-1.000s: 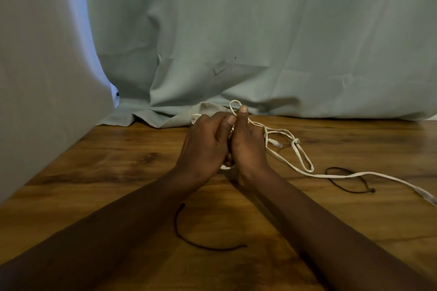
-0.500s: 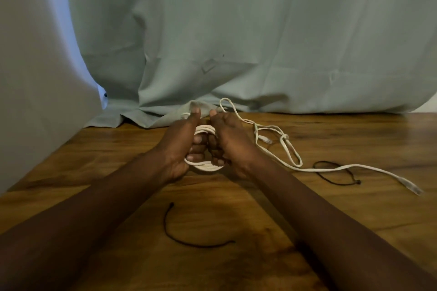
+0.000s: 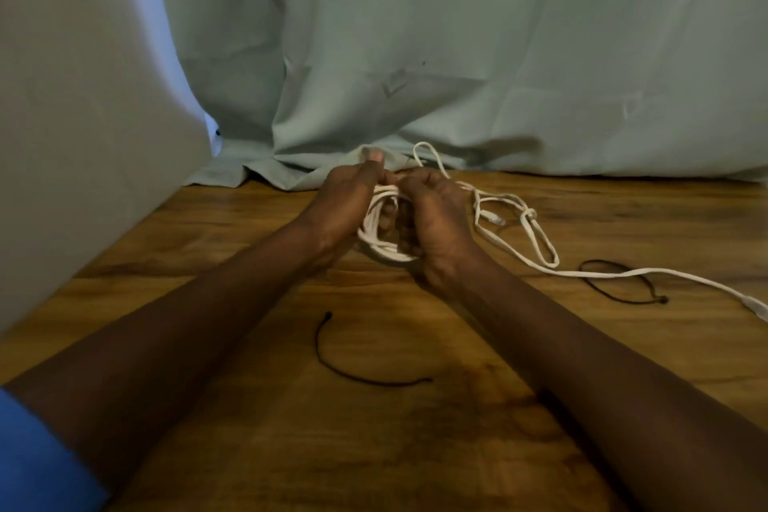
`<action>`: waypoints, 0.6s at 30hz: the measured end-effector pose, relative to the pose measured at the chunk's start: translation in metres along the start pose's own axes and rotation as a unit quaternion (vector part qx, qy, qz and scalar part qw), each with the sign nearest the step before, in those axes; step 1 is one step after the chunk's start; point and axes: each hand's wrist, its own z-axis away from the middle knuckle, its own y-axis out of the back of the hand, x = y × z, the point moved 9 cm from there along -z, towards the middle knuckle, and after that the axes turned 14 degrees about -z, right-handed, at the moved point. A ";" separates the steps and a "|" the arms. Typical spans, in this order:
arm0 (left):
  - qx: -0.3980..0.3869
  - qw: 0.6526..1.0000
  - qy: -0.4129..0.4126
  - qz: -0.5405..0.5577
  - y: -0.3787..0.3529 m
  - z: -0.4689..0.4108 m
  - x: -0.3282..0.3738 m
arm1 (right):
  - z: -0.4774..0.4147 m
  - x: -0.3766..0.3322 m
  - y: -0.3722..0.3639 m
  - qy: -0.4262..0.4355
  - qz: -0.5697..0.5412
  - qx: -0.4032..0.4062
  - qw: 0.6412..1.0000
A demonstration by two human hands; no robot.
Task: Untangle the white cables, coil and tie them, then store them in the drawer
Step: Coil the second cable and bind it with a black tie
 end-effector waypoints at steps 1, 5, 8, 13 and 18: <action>0.010 0.996 -0.019 -0.092 0.010 0.001 0.003 | -0.001 0.001 0.004 0.000 -0.002 0.006 1.000; 0.052 0.931 -0.127 -0.337 0.061 0.028 0.042 | -0.010 0.004 0.014 -0.039 -0.050 0.001 0.998; -0.171 0.906 -0.172 -0.348 0.040 0.082 0.059 | -0.016 0.011 0.015 -0.092 -0.085 -0.011 0.992; -0.300 0.850 -0.131 -0.414 0.011 0.143 0.031 | -0.015 0.011 0.013 -0.114 -0.098 -0.023 0.988; -0.270 0.846 -0.135 -0.440 0.005 0.145 0.018 | -0.012 0.011 0.014 -0.121 -0.074 -0.036 0.989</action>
